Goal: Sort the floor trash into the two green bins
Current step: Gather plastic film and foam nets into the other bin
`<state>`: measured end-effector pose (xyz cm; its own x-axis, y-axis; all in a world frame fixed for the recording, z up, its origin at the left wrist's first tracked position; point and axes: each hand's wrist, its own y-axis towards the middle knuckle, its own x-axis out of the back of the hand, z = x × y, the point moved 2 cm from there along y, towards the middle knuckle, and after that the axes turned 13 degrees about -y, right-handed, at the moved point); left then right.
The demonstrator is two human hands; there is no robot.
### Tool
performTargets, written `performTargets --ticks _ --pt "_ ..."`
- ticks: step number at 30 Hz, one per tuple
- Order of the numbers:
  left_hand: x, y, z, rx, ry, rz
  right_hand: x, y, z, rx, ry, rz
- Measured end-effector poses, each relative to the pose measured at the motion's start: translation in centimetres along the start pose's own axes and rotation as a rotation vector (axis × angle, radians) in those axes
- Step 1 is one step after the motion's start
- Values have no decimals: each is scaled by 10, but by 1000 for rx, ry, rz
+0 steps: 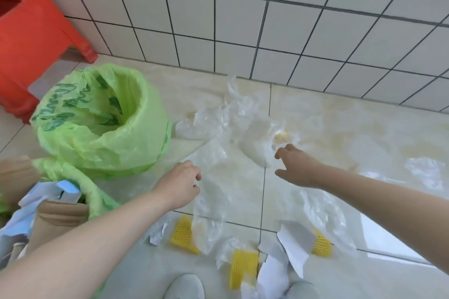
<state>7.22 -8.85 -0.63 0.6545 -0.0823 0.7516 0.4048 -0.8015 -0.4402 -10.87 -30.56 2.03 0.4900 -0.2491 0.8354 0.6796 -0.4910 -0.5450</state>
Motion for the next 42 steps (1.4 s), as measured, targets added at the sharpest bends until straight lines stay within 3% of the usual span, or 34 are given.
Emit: performTargets --ticks 8,14,19,26,32,36,42 --pt "-18 78 5 88 48 -7 -5 89 -9 -107 -198 -260" --pt "-51 88 17 120 92 47 -54 101 9 -68 -214 -82" --pt "-67 79 18 -52 351 -98 -84 87 26 -78 -237 -128" --pt "-64 73 22 -39 271 -136 -85 83 32 -4 -169 -189" --pt "-56 67 22 72 116 -196 -64 82 34 26 283 -185" --pt "-44 74 21 74 71 -297 -40 83 30 -55 577 -187" --pt "-9 107 15 92 113 -388 1 94 -1 -160 670 -286"
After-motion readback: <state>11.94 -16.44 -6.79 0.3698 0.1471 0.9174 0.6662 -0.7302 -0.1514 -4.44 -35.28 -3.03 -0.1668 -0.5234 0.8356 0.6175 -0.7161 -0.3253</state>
